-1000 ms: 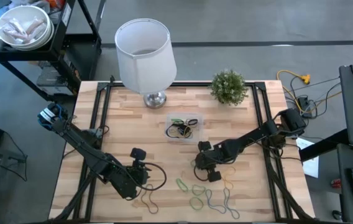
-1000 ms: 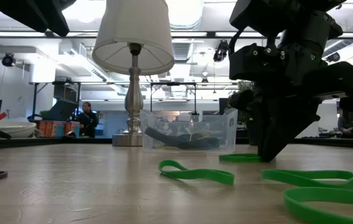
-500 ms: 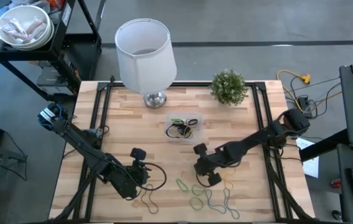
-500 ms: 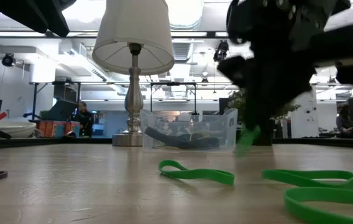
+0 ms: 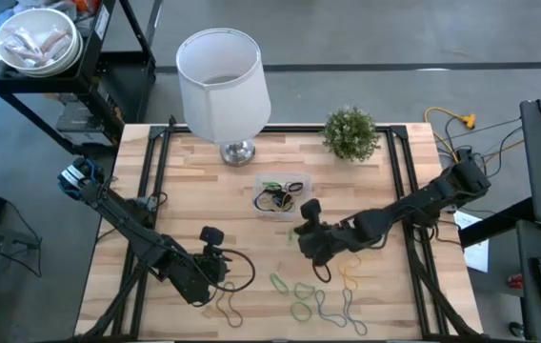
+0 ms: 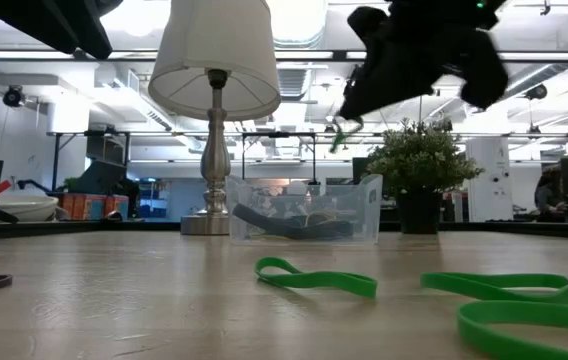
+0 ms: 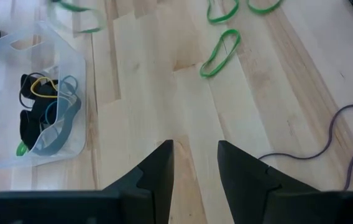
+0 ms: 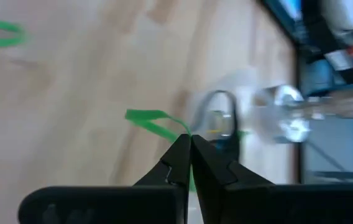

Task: Pick and place rubber bands into bin
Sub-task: Put the green rubber band into the transparent bin, then put the purple rubber band into the transparent bin

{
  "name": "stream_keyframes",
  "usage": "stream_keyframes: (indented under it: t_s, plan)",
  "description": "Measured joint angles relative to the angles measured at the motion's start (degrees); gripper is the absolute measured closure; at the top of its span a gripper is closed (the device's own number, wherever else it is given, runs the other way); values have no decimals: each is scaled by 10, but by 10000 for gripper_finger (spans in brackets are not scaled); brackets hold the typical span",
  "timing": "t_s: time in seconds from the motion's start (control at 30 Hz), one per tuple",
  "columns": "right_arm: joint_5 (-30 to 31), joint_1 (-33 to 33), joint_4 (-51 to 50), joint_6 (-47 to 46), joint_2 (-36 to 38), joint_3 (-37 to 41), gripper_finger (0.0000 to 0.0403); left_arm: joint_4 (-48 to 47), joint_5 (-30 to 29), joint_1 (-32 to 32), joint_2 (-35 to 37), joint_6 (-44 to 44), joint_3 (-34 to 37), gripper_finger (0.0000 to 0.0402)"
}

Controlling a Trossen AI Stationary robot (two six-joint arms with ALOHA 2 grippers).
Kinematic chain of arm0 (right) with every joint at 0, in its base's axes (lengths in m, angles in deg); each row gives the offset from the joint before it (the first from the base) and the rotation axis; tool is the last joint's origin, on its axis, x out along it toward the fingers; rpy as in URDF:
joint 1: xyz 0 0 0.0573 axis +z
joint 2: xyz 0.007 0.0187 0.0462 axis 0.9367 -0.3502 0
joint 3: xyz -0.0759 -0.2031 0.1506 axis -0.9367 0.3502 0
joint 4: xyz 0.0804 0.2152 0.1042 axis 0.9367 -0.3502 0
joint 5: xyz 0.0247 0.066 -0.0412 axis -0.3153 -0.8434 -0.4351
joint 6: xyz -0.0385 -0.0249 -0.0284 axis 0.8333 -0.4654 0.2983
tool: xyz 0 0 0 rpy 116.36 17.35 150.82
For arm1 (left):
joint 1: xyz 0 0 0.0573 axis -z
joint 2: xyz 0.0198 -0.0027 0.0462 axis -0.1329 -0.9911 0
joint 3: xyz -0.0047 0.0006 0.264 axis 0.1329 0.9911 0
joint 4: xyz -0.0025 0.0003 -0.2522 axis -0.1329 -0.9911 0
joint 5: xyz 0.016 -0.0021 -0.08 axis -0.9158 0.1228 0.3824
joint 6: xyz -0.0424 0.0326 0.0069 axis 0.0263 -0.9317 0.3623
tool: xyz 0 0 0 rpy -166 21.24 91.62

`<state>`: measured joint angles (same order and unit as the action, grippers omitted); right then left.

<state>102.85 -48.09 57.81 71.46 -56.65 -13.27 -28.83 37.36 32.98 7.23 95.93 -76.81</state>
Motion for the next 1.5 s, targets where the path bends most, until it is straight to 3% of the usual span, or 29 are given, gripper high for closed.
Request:
stream_keyframes:
  t_s: [0.33,0.57,0.8,1.07,1.5]
  plan:
    - [-5,-89,25,38,4,0,395,0,-9,0,0,0,1,292]
    - [-127,-185,25,18,4,3,394,0,-9,0,0,0,1,292]
    - [-172,-246,24,-18,4,8,394,0,-8,0,0,-1,2,292]
    - [-223,-268,22,-55,4,8,392,-1,-8,0,0,-1,8,292]
    - [-225,-266,17,-61,4,8,295,0,-8,0,0,-1,9,292]
